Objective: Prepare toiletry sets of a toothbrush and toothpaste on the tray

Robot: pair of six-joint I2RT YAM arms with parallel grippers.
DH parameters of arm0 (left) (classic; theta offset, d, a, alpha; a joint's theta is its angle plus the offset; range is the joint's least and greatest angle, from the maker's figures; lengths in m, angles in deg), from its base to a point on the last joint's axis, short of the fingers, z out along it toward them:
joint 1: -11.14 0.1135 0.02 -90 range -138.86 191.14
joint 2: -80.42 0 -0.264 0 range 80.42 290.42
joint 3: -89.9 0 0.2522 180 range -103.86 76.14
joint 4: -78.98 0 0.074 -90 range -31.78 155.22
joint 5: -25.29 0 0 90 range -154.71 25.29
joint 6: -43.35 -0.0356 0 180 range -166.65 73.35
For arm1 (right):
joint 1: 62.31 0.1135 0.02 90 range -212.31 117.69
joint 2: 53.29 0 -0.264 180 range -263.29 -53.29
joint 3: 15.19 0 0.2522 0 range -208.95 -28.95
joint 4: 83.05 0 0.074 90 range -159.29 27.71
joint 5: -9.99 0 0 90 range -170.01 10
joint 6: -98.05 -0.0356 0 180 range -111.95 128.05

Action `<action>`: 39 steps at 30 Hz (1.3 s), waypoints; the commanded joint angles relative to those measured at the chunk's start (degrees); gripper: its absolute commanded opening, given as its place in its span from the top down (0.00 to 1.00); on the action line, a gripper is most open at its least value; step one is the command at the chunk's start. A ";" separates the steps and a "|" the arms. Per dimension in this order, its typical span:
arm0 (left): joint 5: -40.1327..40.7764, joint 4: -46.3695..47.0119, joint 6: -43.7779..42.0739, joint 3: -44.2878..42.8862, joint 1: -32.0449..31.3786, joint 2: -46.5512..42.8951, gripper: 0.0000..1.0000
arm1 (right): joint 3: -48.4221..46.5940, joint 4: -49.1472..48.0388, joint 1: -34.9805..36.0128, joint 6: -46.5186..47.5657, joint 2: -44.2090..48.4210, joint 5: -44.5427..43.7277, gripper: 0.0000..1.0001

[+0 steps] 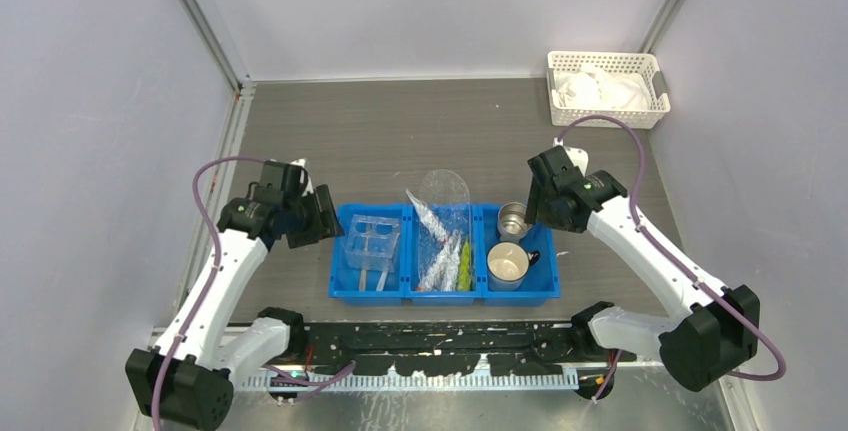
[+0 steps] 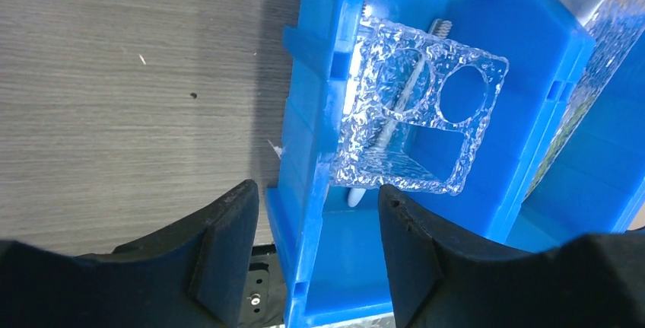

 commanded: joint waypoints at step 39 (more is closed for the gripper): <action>9.14 3.57 6.54 0.07 -4.96 14.39 0.99 | 9.30 -1.44 4.68 -13.44 1.46 -2.76 0.86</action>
